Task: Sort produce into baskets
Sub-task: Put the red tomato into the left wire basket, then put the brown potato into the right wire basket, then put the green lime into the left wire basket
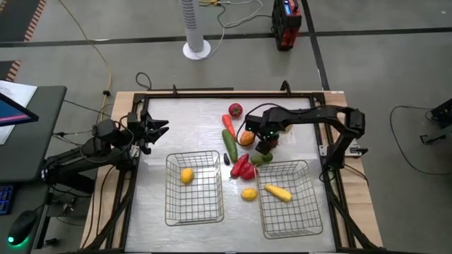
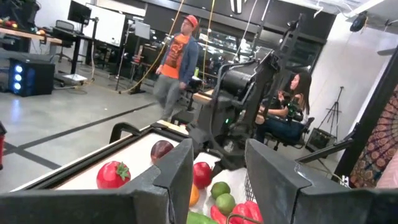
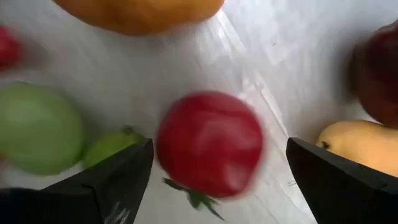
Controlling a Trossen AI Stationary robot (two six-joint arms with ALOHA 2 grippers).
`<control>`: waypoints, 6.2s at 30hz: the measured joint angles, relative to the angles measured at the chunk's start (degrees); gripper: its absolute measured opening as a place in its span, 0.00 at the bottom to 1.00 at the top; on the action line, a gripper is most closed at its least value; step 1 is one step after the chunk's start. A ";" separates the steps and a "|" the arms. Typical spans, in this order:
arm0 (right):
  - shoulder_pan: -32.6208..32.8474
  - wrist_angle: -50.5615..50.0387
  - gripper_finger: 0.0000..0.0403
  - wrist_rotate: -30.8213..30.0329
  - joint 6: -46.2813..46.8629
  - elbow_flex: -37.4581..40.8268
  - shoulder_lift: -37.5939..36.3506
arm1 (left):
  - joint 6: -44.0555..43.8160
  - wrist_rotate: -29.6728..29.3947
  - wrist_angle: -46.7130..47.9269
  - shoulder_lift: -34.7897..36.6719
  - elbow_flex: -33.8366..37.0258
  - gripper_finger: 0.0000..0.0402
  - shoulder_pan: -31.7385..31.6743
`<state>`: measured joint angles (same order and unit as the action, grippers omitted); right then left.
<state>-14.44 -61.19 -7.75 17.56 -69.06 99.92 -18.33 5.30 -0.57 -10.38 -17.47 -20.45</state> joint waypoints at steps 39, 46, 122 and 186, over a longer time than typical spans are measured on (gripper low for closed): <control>22.11 29.73 0.88 0.31 1.08 -7.50 -16.92 | -1.81 -0.20 -0.55 -0.01 -0.02 0.33 0.00; 25.40 48.44 0.88 3.32 -5.88 -9.51 -6.61 | -1.84 -0.22 -0.57 -0.01 -0.02 0.33 0.00; 7.11 13.99 0.93 -13.42 -25.12 -9.11 12.96 | -0.79 -1.23 2.23 -0.08 -0.02 0.33 0.00; 2.63 -2.20 0.90 11.23 3.15 -3.19 -4.17 | -2.34 1.89 1.22 -0.05 -0.02 0.33 0.00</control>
<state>-11.80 -63.39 3.48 20.72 -72.25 95.75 -20.67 7.19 0.65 -10.44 -17.50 -20.45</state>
